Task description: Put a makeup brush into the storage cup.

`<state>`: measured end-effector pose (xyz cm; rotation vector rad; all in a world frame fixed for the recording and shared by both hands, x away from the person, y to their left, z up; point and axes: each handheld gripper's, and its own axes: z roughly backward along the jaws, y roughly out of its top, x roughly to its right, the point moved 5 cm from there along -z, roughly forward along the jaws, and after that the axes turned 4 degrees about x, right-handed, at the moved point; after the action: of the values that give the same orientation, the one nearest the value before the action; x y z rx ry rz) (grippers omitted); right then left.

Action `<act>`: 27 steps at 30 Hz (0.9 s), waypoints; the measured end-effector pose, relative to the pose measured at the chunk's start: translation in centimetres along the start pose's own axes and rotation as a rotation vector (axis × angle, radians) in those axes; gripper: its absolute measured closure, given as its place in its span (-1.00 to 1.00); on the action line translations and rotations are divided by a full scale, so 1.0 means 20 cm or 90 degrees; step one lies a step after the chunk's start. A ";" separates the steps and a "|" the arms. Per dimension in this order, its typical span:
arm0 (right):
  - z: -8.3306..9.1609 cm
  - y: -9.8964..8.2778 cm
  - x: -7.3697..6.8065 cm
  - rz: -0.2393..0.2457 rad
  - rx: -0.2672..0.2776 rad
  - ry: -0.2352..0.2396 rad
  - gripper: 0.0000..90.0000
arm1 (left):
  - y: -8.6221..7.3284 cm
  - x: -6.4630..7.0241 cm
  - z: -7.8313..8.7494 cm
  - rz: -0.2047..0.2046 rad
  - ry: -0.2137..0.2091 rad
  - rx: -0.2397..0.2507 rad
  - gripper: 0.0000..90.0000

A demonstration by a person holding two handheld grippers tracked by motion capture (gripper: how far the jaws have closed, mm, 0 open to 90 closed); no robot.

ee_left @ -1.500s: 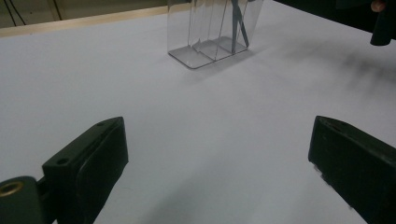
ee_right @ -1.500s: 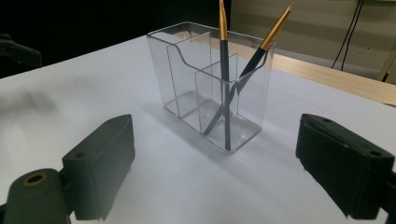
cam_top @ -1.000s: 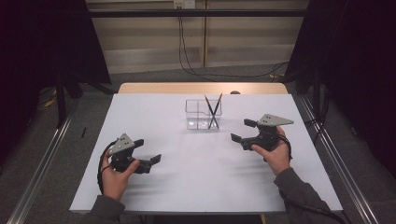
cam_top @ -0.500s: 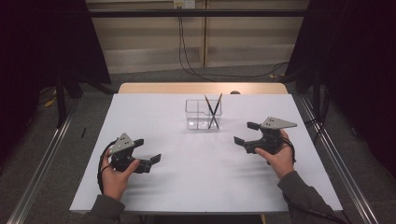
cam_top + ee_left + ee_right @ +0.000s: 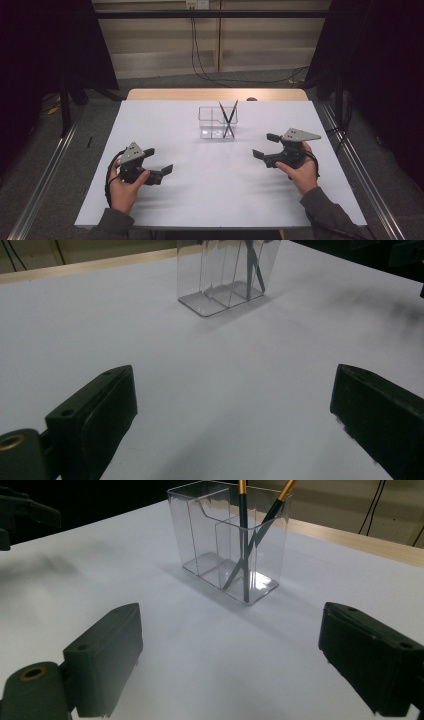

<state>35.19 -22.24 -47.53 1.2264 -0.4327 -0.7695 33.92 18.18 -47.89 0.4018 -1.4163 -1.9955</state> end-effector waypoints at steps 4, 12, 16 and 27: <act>0.02 -0.01 0.00 -0.002 -0.004 -0.002 -0.78 | 0.00 0.00 0.00 0.000 0.005 -0.002 -0.90; 0.05 -0.02 0.01 -0.008 -0.006 -0.004 -0.78 | 0.00 0.00 0.00 -0.001 0.005 -0.002 -0.90; 0.06 -0.04 0.00 -0.008 -0.009 -0.006 -0.78 | 0.00 0.00 0.00 -0.001 0.006 -0.002 -0.90; 0.10 -0.05 0.00 -0.010 -0.012 -0.011 -0.81 | 0.00 0.00 0.00 0.000 0.004 0.000 -0.90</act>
<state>33.58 -23.75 -47.95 1.2082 -0.4297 -0.7965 34.03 18.19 -47.88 0.4075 -1.4119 -1.9931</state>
